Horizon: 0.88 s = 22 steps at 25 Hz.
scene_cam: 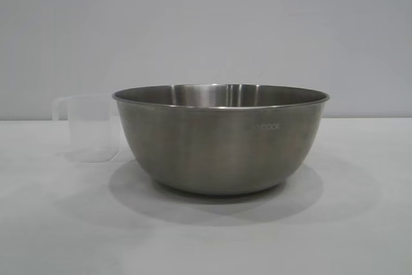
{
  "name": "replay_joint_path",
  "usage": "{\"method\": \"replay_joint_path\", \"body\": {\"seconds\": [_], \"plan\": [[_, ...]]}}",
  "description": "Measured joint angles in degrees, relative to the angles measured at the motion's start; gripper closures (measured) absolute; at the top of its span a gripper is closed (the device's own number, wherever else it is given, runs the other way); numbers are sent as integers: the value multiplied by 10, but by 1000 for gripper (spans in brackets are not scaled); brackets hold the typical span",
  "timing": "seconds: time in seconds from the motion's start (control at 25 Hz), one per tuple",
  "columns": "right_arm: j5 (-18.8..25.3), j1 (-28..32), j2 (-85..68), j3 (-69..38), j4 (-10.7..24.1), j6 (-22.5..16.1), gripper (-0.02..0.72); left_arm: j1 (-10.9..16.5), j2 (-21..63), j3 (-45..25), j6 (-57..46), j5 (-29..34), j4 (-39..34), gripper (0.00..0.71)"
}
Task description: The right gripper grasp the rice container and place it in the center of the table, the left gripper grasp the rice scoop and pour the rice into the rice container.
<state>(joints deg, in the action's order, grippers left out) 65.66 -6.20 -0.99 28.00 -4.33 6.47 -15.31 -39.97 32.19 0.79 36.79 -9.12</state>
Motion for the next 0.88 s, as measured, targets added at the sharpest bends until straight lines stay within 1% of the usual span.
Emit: {"method": "replay_joint_path", "body": {"seconds": [0.28, 0.48, 0.64, 0.88], "plan": [[0, 0, 0, 0, 0, 0, 133, 0, 151, 0, 42, 131, 79, 305], [0, 0, 0, 0, 0, 0, 133, 0, 246, 0, 49, 231, 115, 305], [0, 0, 0, 0, 0, 0, 133, 0, 319, 0, 50, 259, 133, 305], [0, 0, 0, 0, 0, 0, 133, 0, 384, 0, 52, 300, 135, 305]]}}
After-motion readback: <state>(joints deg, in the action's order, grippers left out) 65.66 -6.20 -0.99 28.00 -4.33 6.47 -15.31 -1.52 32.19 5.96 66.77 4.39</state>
